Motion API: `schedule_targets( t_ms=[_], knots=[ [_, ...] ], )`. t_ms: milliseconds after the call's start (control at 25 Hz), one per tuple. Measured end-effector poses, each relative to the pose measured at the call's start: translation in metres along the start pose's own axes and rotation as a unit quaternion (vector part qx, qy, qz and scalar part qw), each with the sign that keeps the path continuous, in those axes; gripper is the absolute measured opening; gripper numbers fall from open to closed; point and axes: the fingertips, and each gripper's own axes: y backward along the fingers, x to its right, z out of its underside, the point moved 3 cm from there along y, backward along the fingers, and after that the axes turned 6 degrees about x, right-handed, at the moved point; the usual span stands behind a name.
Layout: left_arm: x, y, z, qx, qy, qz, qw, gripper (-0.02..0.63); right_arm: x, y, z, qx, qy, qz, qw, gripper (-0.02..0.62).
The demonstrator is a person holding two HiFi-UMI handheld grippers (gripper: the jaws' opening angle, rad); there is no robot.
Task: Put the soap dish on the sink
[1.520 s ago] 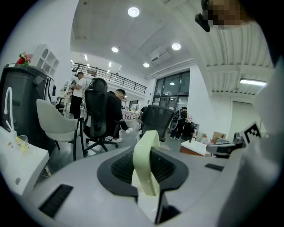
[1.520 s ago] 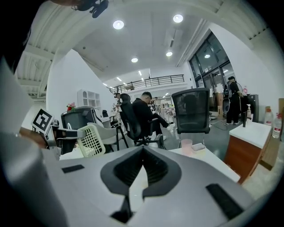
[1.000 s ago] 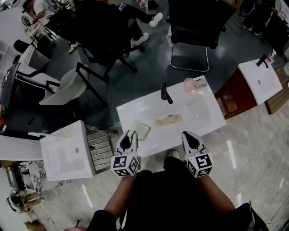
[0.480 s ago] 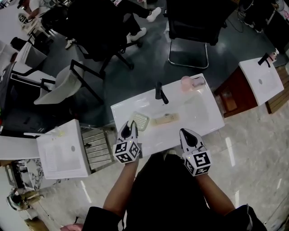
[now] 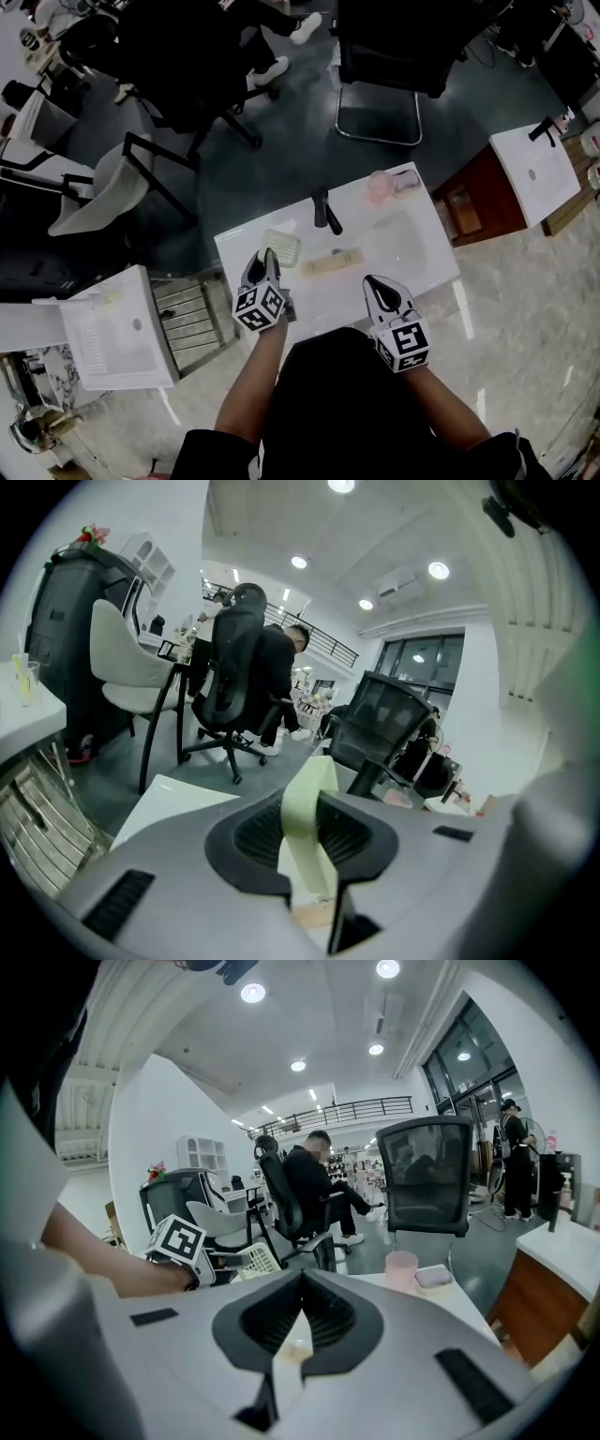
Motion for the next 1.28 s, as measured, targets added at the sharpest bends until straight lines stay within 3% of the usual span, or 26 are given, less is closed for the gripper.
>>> schedule_targets(
  t_ms=[440,800,1040,1280],
  knots=[
    [-0.024,-0.061,0.032,-0.02,0.056,-0.025,0.9979,0.077,-0.009,-0.062,0.001,-0.045,0.031,-0.042,0.998,-0.003],
    [-0.036,-0.092,0.053,-0.005,0.121,-0.055,0.9911,0.077,0.008,-0.075,0.018,-0.086,0.037,-0.04,0.995,-0.003],
    [-0.043,-0.102,0.058,-0.005,0.12,-0.084,0.9892,0.083,0.021,-0.081,0.019,-0.095,0.035,-0.034,0.994,-0.002],
    [-0.056,-0.106,0.059,-0.012,0.093,-0.13,0.9871,0.111,0.025,-0.087,0.021,-0.096,0.033,-0.038,0.994,-0.003]
  ],
)
